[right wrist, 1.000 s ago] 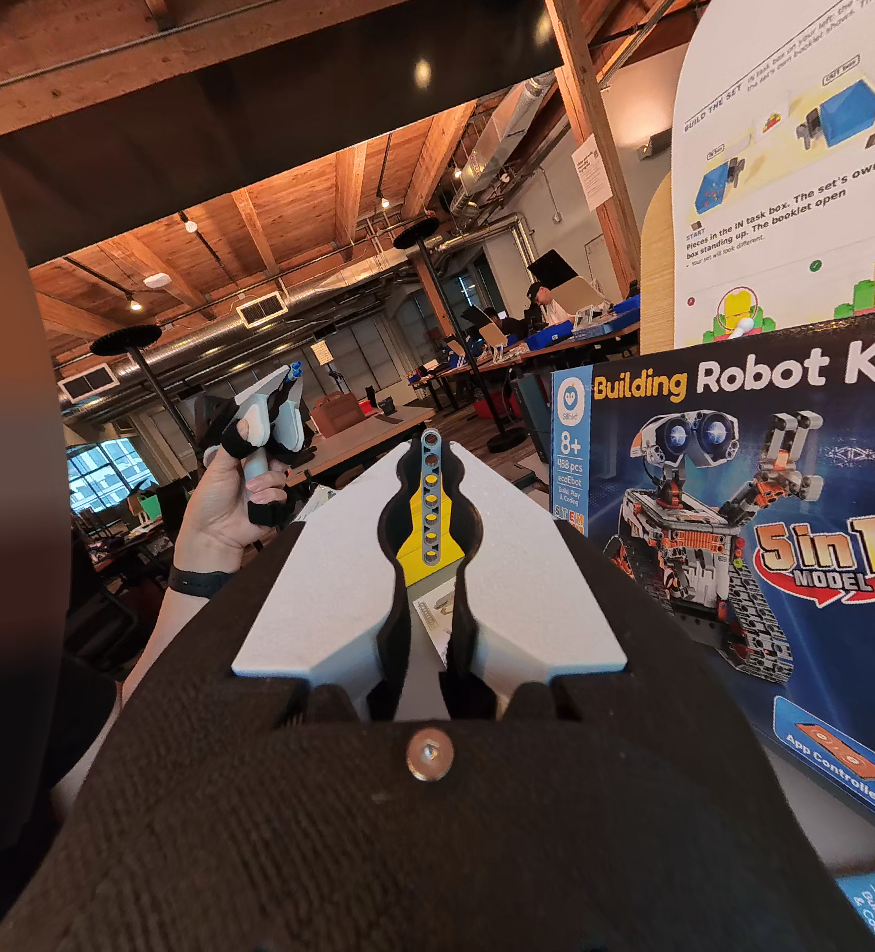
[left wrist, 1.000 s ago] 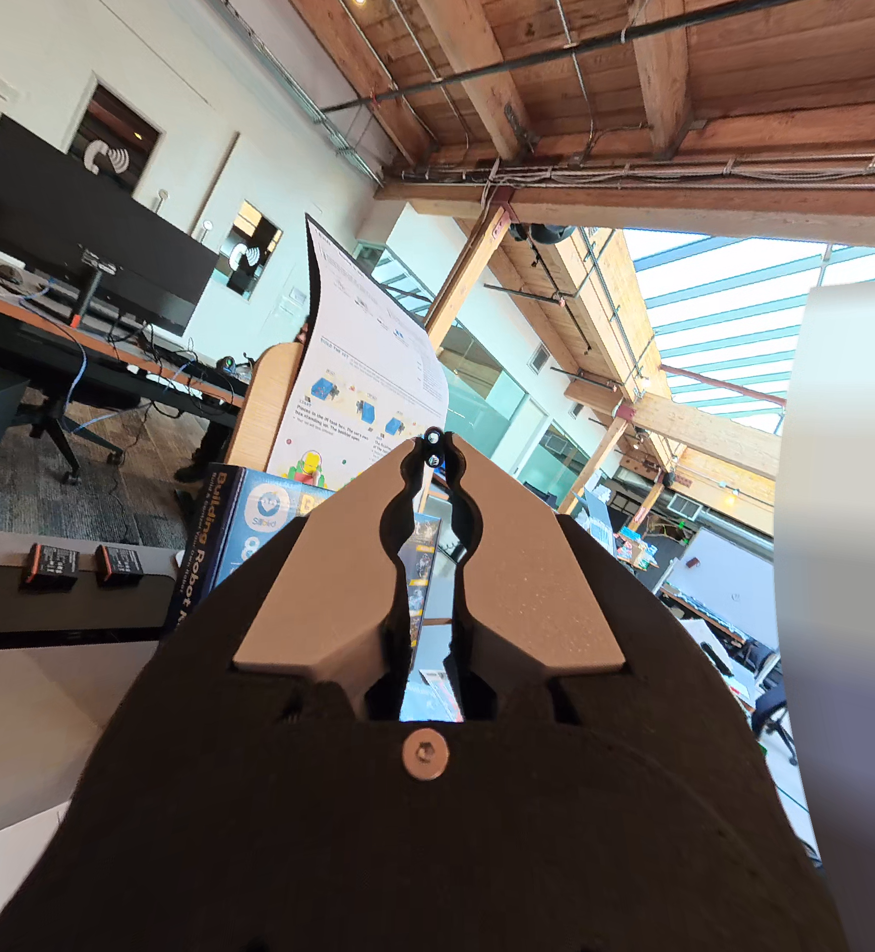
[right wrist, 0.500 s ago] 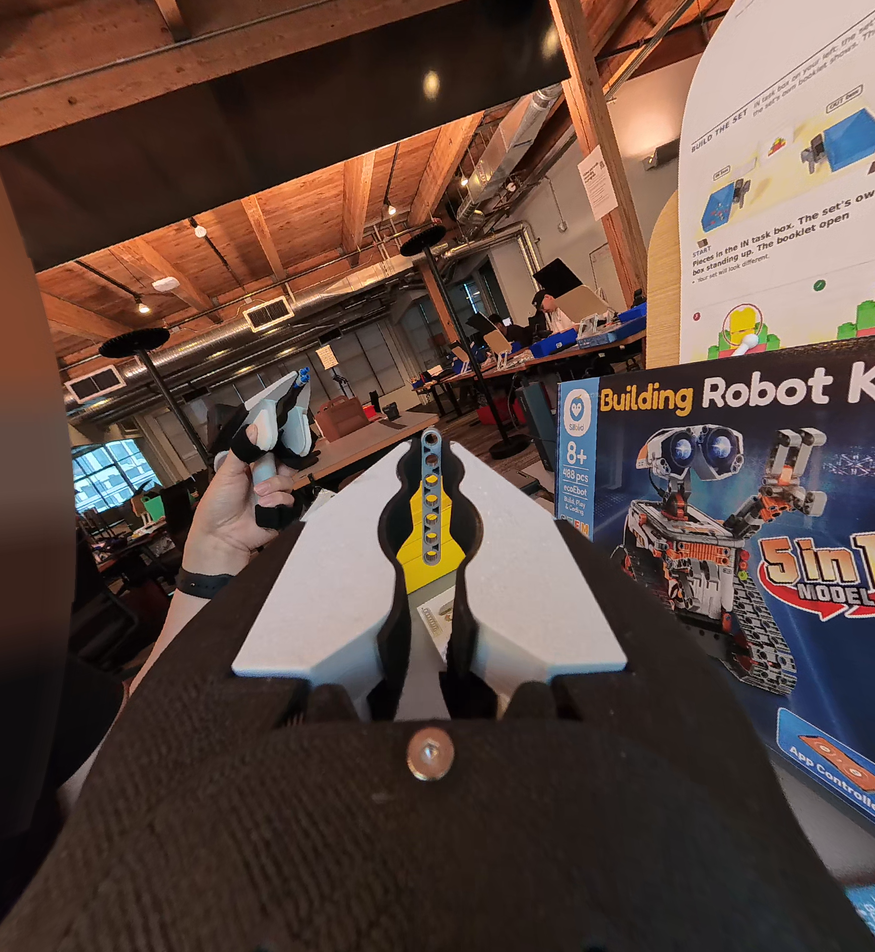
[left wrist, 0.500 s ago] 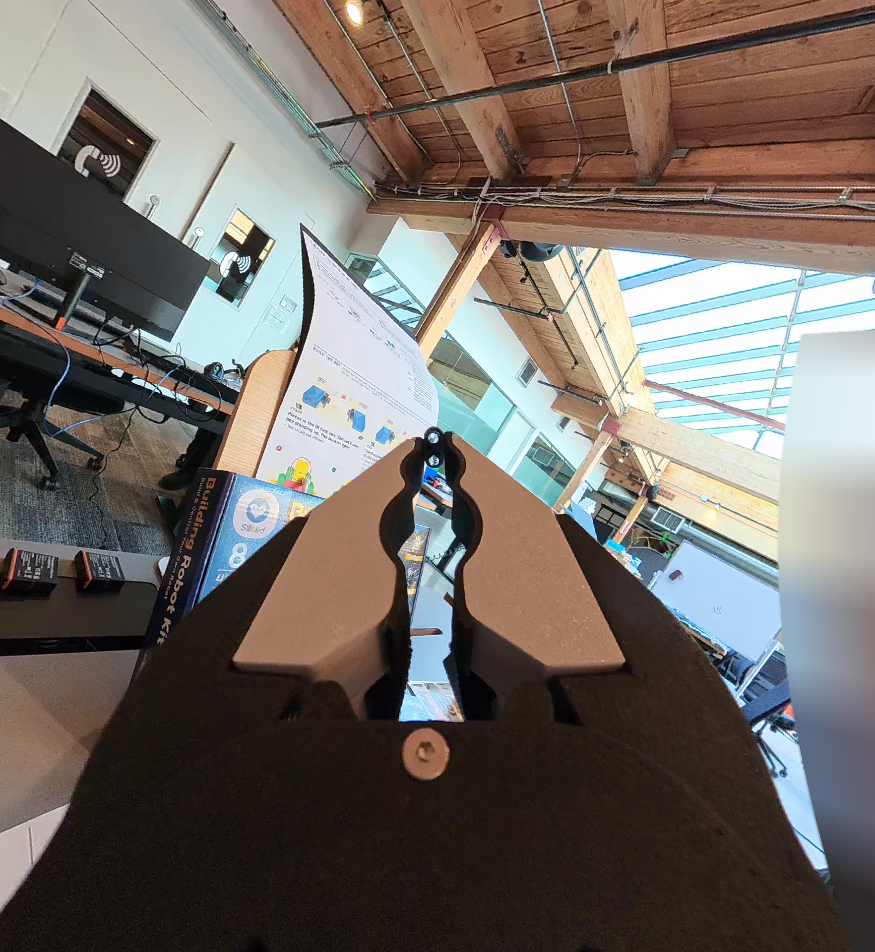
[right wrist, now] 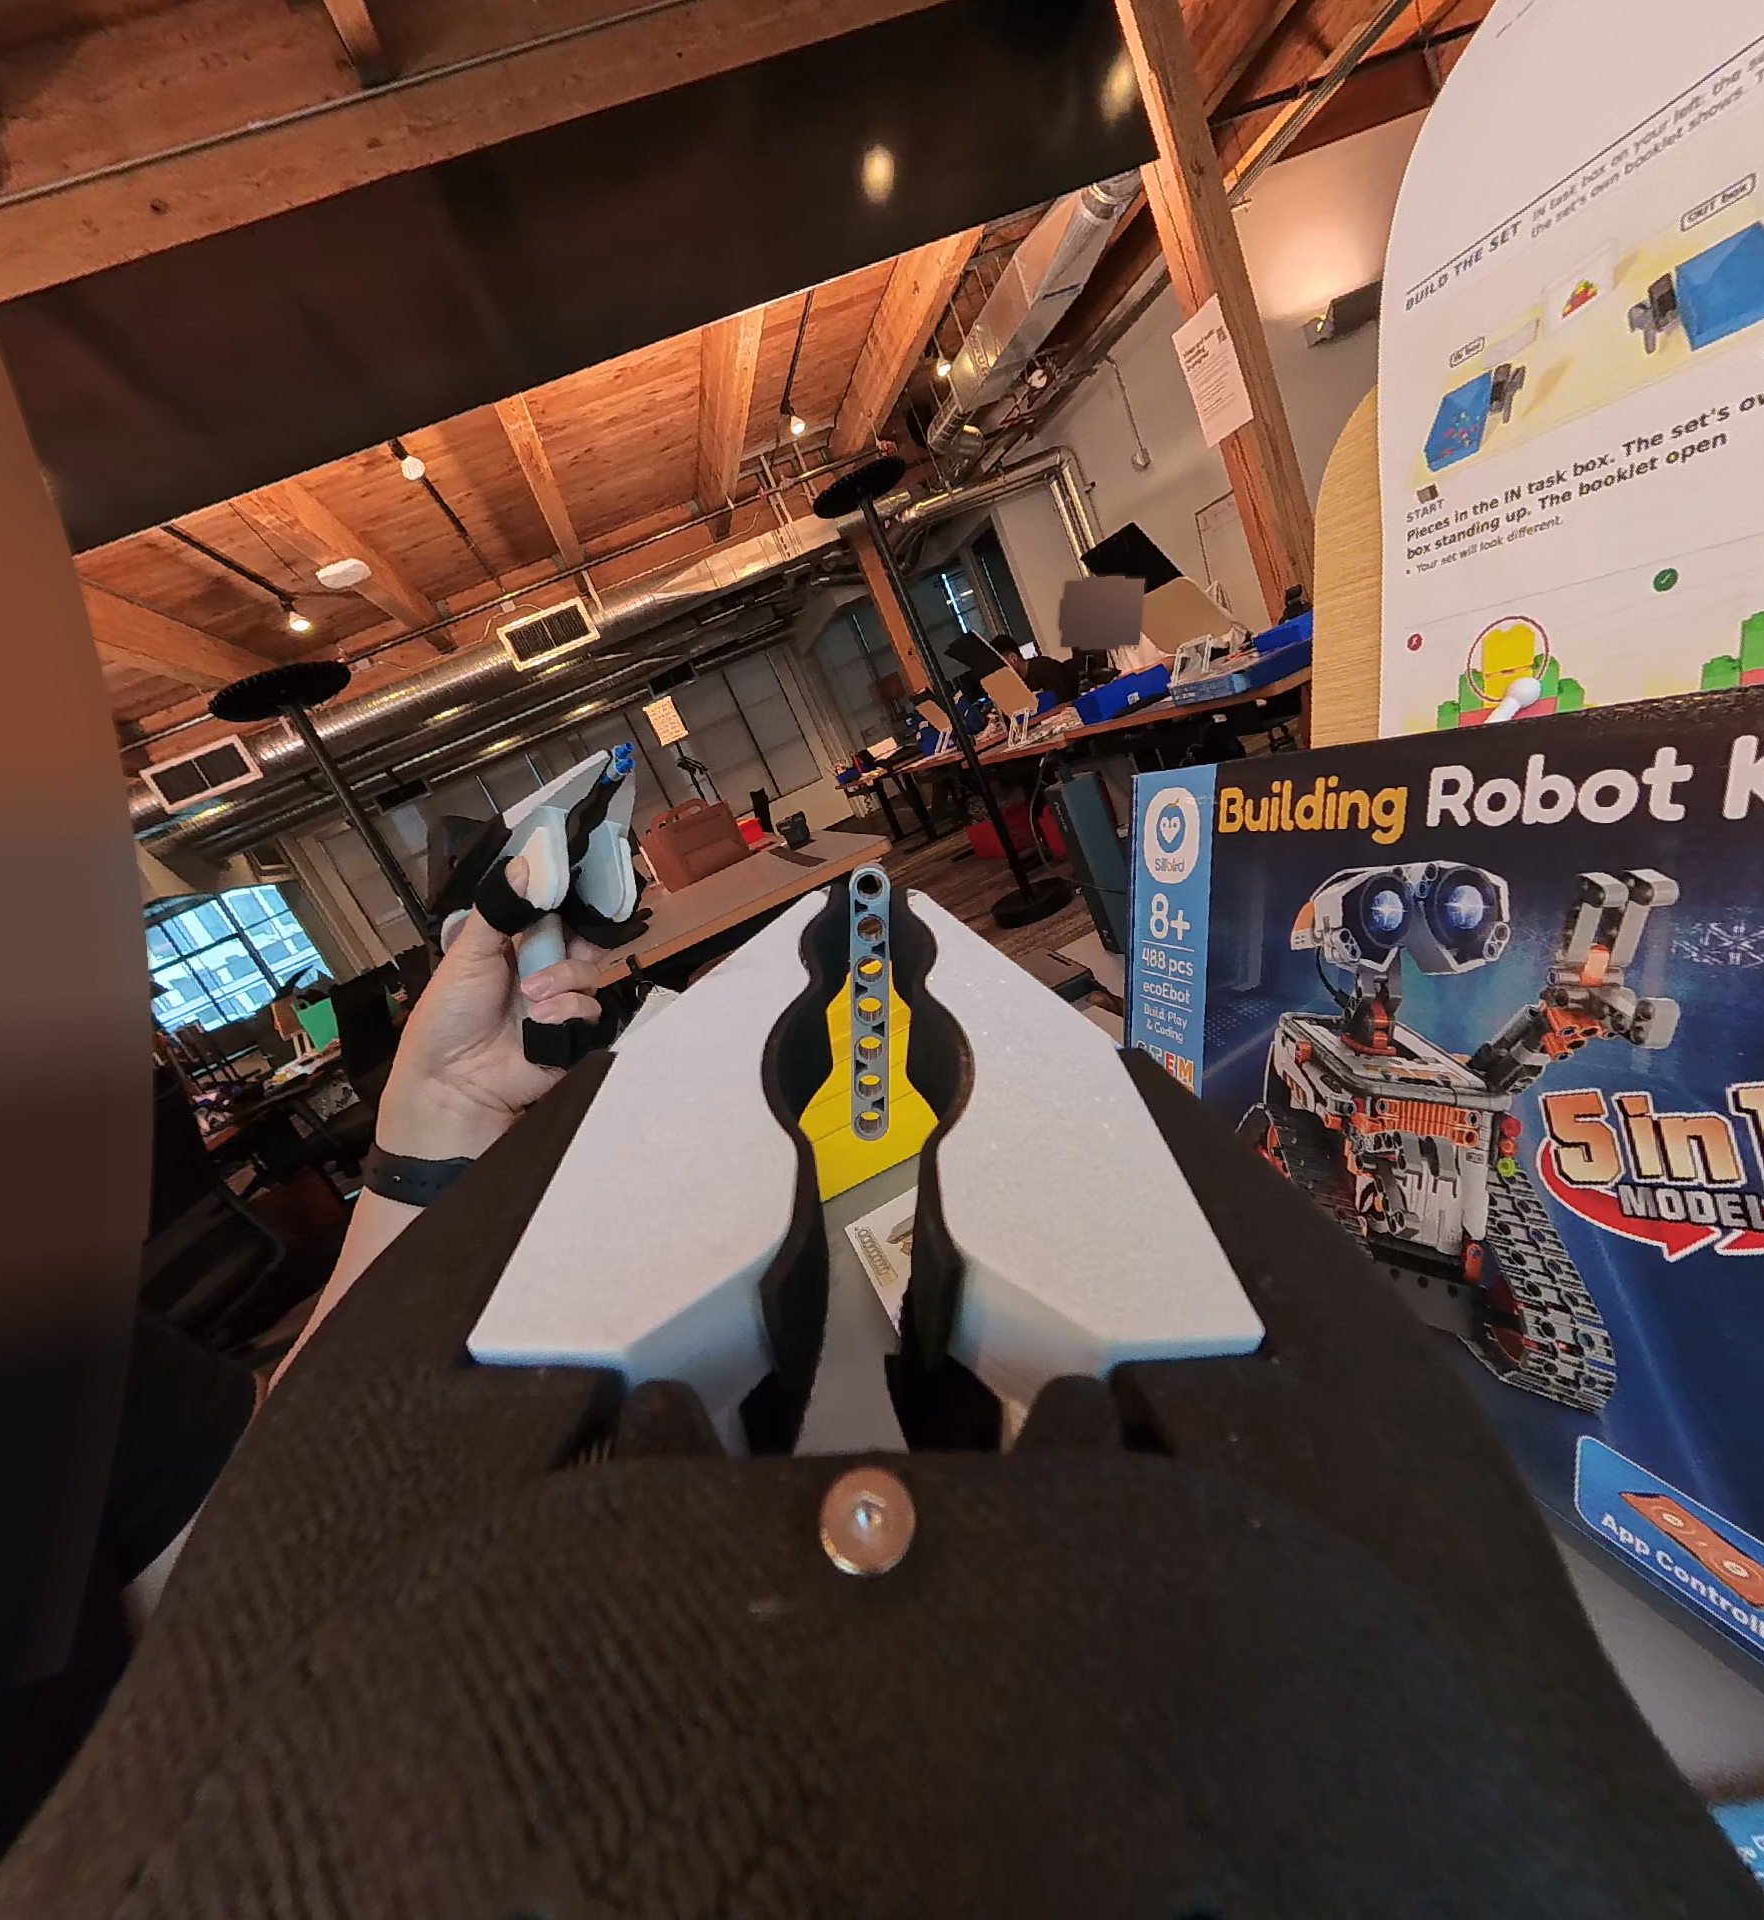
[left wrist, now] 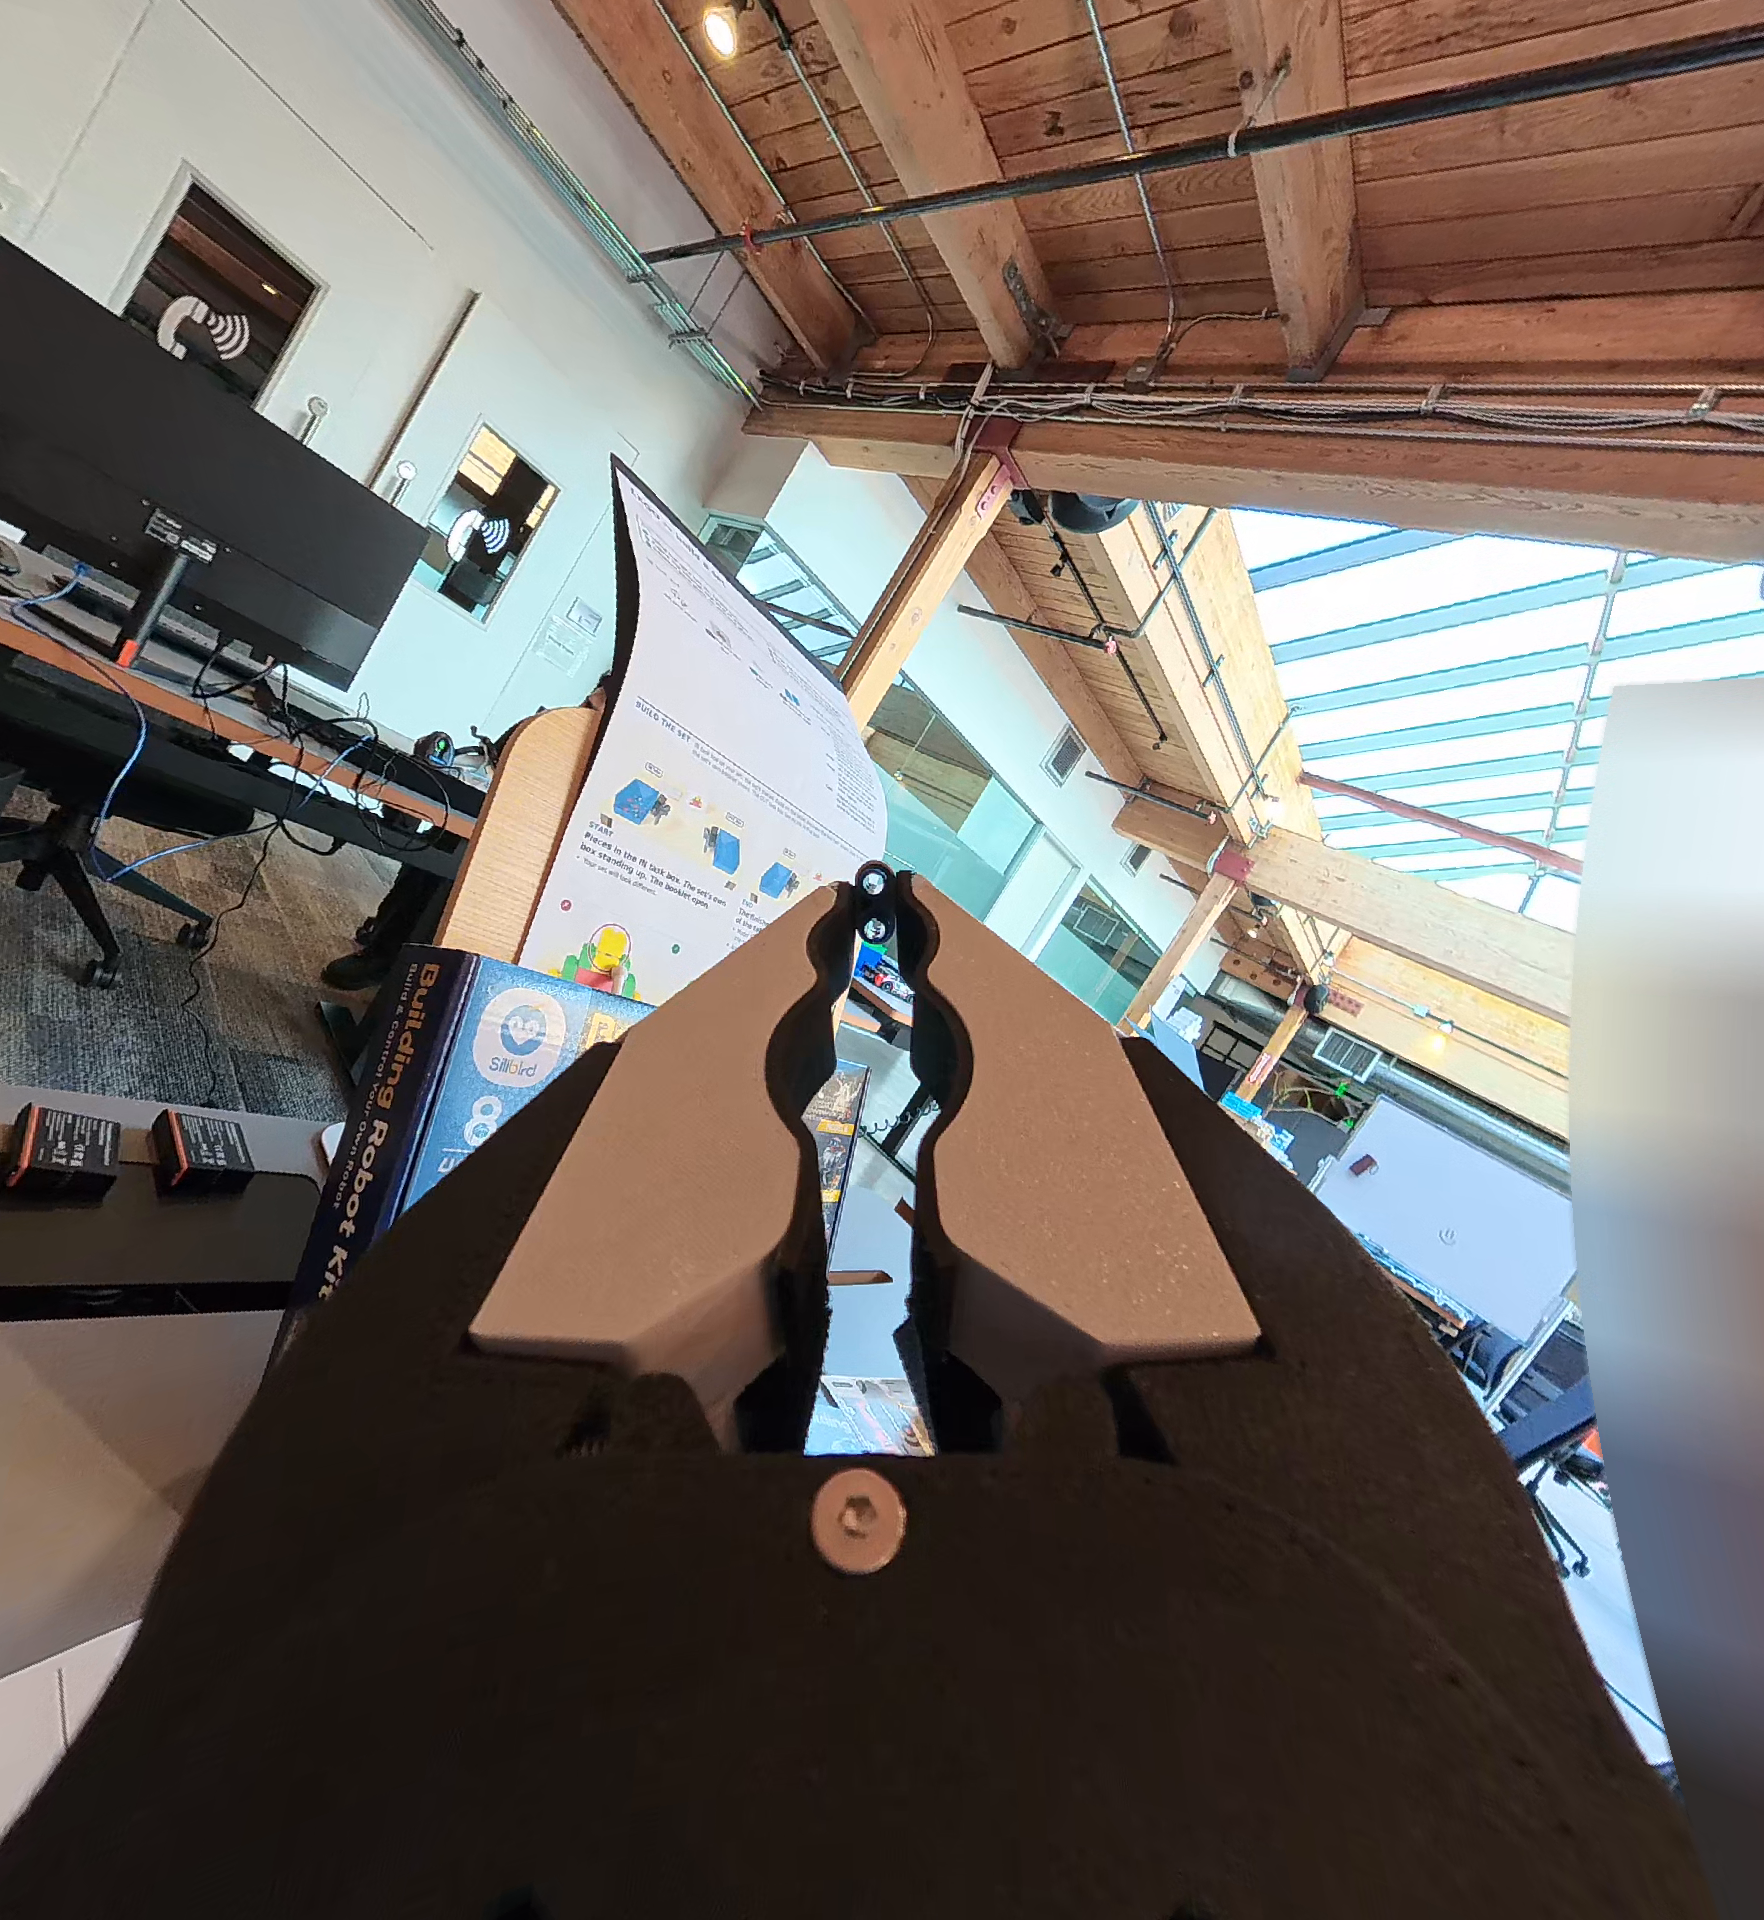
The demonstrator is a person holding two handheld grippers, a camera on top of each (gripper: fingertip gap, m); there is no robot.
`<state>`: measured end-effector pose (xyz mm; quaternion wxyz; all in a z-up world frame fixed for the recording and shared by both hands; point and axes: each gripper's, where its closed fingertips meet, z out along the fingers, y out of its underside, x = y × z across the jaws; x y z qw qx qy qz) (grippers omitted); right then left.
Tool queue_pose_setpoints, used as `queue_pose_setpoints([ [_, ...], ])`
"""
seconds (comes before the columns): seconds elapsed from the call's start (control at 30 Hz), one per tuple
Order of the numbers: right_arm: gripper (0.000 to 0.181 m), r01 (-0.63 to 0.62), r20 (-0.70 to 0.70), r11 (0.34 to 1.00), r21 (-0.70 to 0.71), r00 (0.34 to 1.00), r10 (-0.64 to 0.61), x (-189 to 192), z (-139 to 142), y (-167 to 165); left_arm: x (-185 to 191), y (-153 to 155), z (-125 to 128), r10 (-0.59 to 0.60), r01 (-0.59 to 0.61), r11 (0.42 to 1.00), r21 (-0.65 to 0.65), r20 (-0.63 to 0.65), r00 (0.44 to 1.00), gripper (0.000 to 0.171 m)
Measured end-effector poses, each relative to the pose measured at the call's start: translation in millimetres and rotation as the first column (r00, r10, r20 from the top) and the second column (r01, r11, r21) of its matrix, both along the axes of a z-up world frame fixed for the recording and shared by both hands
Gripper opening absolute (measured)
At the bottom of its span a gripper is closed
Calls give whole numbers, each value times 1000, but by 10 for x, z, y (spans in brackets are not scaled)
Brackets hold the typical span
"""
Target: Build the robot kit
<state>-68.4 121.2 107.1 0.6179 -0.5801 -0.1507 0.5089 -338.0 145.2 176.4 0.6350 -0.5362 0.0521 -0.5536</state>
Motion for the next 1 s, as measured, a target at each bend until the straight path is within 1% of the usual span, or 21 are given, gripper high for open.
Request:
queue_pose_setpoints([
  [0.4, 5, 18, 6, 1000, 10, 1000, -18, 24, 36, -11, -41, 12, 1, 26, -26, 1000, 4, -3, 1000, 5],
  [0.5, 5, 65, 34, 998, 26, 997, -65, 63, 48, 1, -77, 20, 2, 66, -66, 998, 12, -24, 998, 5],
  [0.6, 5, 143, 90, 988, 54, 985, -148, 114, 51, 26, -110, 26, 4, 106, -105, 994, 22, -45, 993, 5],
  [0.7, 5, 197, 152, 976, 90, 966, -209, 125, 45, 36, -108, 21, 8, 110, -109, 994, 25, -48, 993, 5],
  [0.83, 5, 206, 185, 973, 102, 957, -222, 92, 25, 40, -106, 21, 6, 106, -105, 994, 22, -44, 993, 5],
  [1.0, 5, 225, 178, 969, 107, 954, -241, 133, 41, 45, -132, 8, 23, 115, -114, 993, 29, -40, 993, 5],
])
